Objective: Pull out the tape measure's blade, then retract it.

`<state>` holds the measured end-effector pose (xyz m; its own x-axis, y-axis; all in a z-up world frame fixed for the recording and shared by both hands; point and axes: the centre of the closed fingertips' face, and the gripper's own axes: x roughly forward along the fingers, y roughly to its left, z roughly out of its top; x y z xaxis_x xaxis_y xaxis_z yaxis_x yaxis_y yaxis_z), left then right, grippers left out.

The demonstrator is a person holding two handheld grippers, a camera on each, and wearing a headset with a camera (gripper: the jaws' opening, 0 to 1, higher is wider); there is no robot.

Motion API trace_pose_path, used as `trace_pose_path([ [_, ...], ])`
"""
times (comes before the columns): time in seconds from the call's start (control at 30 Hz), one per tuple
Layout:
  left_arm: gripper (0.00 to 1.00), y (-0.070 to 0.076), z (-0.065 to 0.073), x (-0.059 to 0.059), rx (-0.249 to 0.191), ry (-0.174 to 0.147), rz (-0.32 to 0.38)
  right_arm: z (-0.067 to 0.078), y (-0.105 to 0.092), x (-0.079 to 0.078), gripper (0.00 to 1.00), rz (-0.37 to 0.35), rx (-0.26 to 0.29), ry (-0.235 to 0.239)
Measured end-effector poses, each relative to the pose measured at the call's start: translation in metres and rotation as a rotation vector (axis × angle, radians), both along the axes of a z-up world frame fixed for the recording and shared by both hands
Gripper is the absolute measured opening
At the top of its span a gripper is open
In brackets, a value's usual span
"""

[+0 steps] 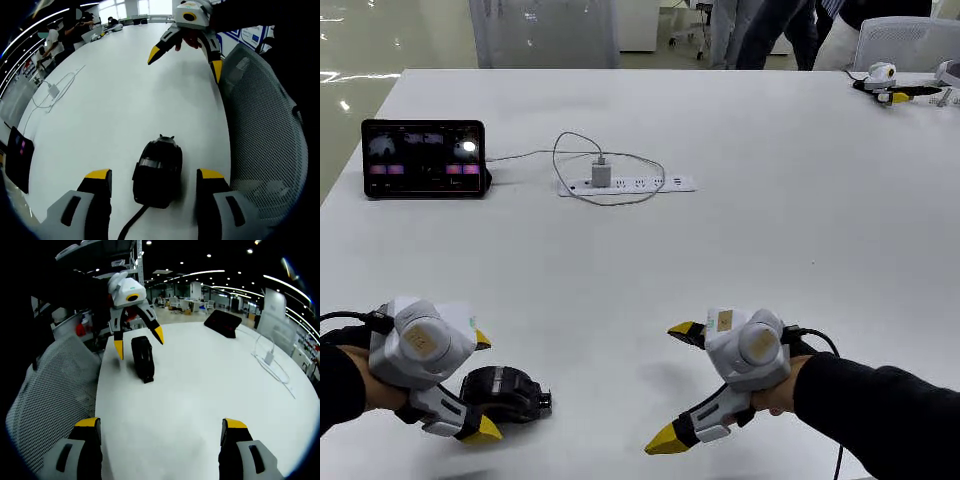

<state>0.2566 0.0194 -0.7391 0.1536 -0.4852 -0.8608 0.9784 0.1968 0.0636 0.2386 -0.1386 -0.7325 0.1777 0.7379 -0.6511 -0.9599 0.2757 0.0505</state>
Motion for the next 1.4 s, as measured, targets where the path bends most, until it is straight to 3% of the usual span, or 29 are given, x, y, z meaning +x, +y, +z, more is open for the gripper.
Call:
trace_pose_path([
  [0.13, 0.6, -0.003, -0.002, 0.002, 0.009, -0.007, -0.014, -0.002, 0.021, -0.001, 0.99, 0.032, 0.008, 0.016],
  [0.33, 0.44, -0.007, -0.008, 0.003, 0.044, -0.016, -0.05, -0.005, 0.04, 0.005, 0.99, 0.04, 0.01, 0.013],
  [0.37, 0.36, -0.007, -0.01, 0.001, 0.057, 0.0, -0.056, -0.006, 0.043, 0.006, 0.99, 0.043, 0.009, 0.017],
  [0.4, 0.34, -0.003, -0.009, 0.008, 0.074, -0.029, -0.033, -0.007, 0.045, 0.006, 0.99, 0.047, 0.009, 0.019],
  [0.43, 0.33, -0.006, -0.01, 0.003, 0.062, 0.005, -0.04, -0.008, 0.048, 0.006, 0.99, 0.051, 0.006, 0.021],
  [0.5, 0.33, -0.006, -0.01, 0.004, 0.058, 0.009, -0.033, -0.01, 0.053, 0.005, 0.99, 0.067, -0.006, 0.024],
  [0.6, 0.33, -0.006, -0.01, 0.001, 0.062, 0.001, -0.054, -0.015, 0.06, 0.006, 0.92, 0.101, -0.033, 0.008],
  [0.77, 0.33, -0.007, -0.011, 0.0, 0.055, -0.004, -0.038, -0.023, 0.074, 0.006, 0.9, 0.135, -0.058, 0.014],
  [1.0, 0.32, -0.008, -0.011, -0.002, 0.073, -0.019, -0.043, -0.029, 0.09, 0.006, 0.8, 0.176, -0.075, 0.024],
  [1.23, 0.32, -0.008, -0.01, -0.001, 0.061, -0.015, -0.035, -0.029, 0.11, 0.006, 0.64, 0.207, -0.079, 0.006],
  [1.3, 0.32, -0.008, -0.011, -0.001, 0.062, -0.014, -0.035, -0.036, 0.11, 0.007, 0.59, 0.221, -0.108, -0.012],
  [1.4, 0.32, -0.009, -0.011, -0.003, 0.065, -0.024, -0.035, -0.043, 0.113, 0.004, 0.47, 0.222, -0.111, 0.005],
])
